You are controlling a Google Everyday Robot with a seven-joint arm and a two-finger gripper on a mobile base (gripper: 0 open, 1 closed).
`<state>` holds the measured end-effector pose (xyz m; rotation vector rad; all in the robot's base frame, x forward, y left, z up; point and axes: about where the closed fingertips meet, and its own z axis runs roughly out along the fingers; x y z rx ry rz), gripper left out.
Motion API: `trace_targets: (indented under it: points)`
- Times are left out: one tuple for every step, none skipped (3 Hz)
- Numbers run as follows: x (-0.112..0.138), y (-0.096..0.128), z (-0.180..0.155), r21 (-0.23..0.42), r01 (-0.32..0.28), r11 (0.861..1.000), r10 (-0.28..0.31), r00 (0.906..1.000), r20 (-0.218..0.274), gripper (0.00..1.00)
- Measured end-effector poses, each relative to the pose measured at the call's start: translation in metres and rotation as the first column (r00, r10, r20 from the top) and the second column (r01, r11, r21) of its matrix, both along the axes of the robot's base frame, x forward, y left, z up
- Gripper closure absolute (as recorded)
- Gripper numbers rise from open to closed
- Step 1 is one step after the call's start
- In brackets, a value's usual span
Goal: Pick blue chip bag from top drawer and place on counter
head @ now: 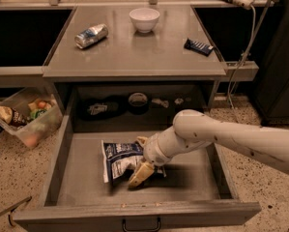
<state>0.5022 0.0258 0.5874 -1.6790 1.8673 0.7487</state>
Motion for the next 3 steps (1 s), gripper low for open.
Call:
trace_targets:
  points:
    - [0.0, 0.0, 0.0001, 0.0, 0.0, 1.0, 0.0, 1.0, 0.0, 0.44]
    - [0.0, 0.0, 0.0065, 0.0, 0.0, 1.0, 0.0, 1.0, 0.0, 0.67]
    - [0.0, 0.0, 0.0097, 0.0, 0.0, 1.0, 0.0, 1.0, 0.0, 0.91]
